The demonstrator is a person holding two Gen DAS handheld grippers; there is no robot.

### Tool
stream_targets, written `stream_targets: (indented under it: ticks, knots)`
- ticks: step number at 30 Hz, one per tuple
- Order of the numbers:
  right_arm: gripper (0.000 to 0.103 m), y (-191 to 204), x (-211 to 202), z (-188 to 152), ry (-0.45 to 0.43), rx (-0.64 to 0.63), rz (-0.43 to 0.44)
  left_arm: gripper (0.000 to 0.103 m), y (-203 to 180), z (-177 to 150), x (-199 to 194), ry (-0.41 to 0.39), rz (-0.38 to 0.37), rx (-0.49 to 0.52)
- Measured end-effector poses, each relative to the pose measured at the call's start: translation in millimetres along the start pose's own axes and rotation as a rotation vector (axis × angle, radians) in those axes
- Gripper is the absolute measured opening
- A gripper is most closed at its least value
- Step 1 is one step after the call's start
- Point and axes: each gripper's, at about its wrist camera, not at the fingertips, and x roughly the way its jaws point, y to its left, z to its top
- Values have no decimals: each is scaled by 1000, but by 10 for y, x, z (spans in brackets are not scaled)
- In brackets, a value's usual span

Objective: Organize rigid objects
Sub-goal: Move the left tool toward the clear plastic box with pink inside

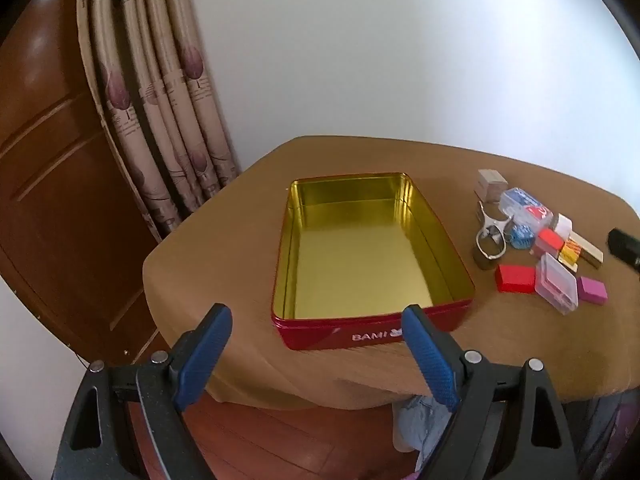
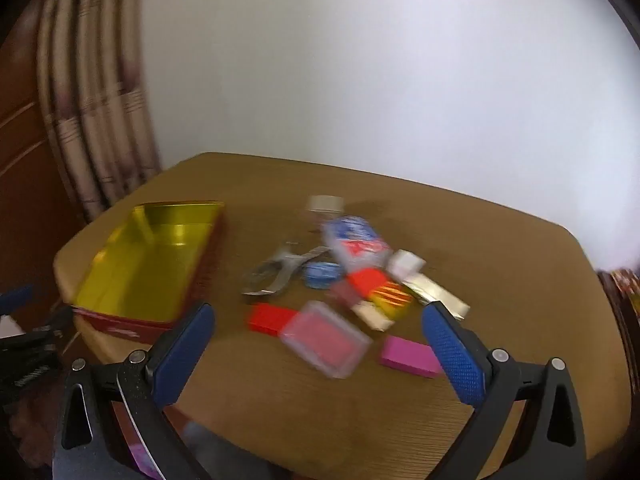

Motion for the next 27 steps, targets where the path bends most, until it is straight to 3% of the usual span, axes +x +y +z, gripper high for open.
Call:
stream_targets:
  ticks: [5, 11, 20, 27]
  knots:
    - [103, -601, 143, -127, 57, 86, -100, 89, -128, -29, -27, 17, -25, 28]
    - [103, -1194, 211, -307, 110, 188, -152, 89, -411, -60, -76, 24, -47, 92]
    - [103, -1677, 230, -481, 156, 254, -154, 89, -1094, 24, 75, 195, -304, 143]
    - [103, -1790, 220, -479, 155, 247, -124, 89, -1563, 162, 247, 262, -397, 201]
